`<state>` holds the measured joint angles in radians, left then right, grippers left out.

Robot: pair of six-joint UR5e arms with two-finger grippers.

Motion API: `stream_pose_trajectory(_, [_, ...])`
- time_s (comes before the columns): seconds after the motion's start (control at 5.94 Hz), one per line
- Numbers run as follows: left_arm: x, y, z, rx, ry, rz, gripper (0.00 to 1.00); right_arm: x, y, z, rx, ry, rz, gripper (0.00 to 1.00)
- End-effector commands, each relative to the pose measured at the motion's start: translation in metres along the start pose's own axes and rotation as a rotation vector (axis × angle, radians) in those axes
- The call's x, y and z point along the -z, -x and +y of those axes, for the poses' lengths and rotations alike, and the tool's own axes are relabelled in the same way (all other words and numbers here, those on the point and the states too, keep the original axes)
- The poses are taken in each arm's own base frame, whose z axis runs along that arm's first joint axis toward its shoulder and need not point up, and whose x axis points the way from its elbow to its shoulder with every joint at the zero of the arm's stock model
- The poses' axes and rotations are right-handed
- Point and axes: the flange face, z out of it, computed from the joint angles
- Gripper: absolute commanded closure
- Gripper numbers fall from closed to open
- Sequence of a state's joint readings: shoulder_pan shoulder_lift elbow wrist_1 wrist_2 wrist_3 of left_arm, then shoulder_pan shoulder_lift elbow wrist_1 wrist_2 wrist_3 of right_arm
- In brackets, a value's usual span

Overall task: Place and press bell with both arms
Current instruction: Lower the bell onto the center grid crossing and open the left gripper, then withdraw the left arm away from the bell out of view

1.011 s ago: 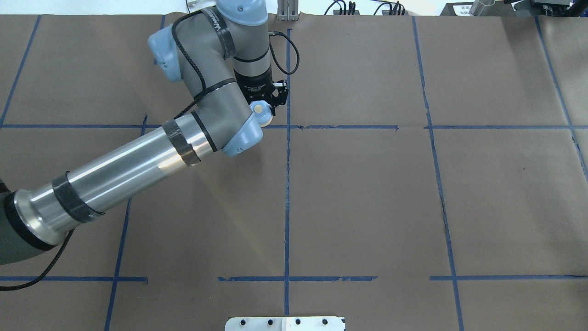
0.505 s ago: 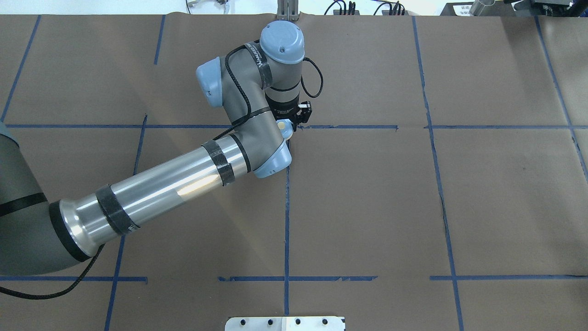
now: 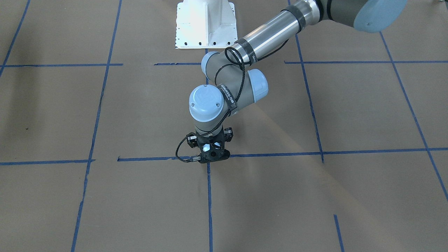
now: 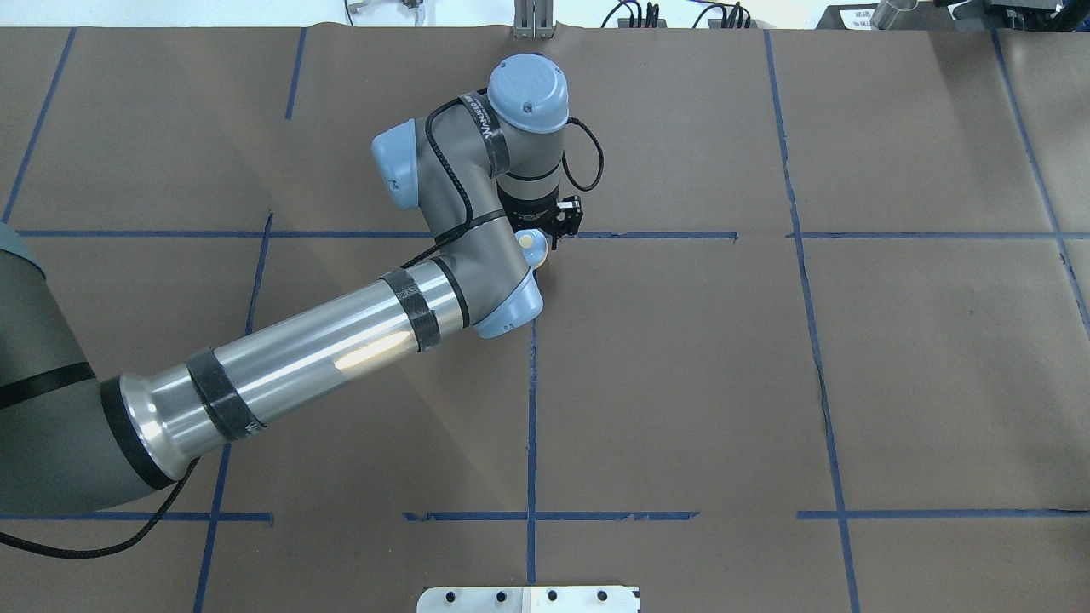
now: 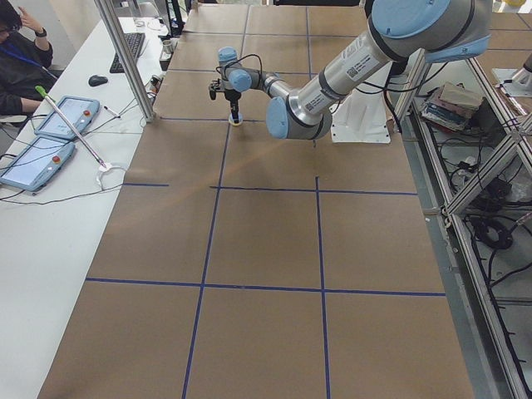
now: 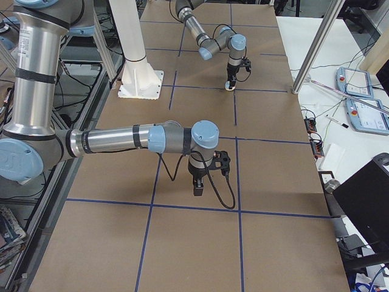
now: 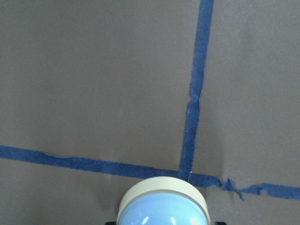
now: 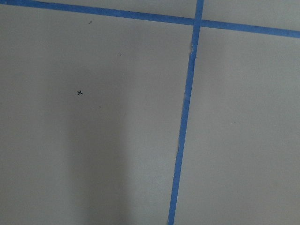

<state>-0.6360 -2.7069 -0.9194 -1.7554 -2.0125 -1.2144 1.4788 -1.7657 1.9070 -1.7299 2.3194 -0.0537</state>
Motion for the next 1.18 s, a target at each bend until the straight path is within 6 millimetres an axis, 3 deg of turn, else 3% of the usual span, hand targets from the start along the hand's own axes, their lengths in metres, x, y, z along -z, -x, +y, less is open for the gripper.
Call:
stream_pose_trajectory(0.0, [0.038,0.002,-0.013,0.000,-0.021,0.034,0.00,0.002,0.001,-0.001,0.005,-0.004,0.000,0.00])
stream_pose_trajectory(0.17, [0.072,0.017,-0.032,-0.014,0.000,0.044,0.00,0.003,0.003,-0.001,0.006,-0.006,-0.001,0.00])
stream_pose_trajectory(0.34, [0.104,0.057,-0.044,-0.063,-0.003,0.031,0.00,0.005,0.004,-0.002,0.014,-0.013,-0.002,0.00])
stream_pose_trajectory(0.51, [0.102,0.132,-0.046,-0.164,-0.016,0.007,0.00,0.008,0.008,-0.008,0.032,-0.038,-0.004,0.00])
stream_pose_trajectory(0.84, [0.119,0.304,-0.070,-0.305,-0.043,-0.005,0.00,0.010,0.009,-0.009,0.038,-0.042,-0.005,0.00])
stream_pose_trajectory(1.01, [0.130,0.402,-0.084,-0.380,-0.035,-0.015,0.00,0.012,0.012,-0.011,0.043,-0.047,-0.005,0.00])
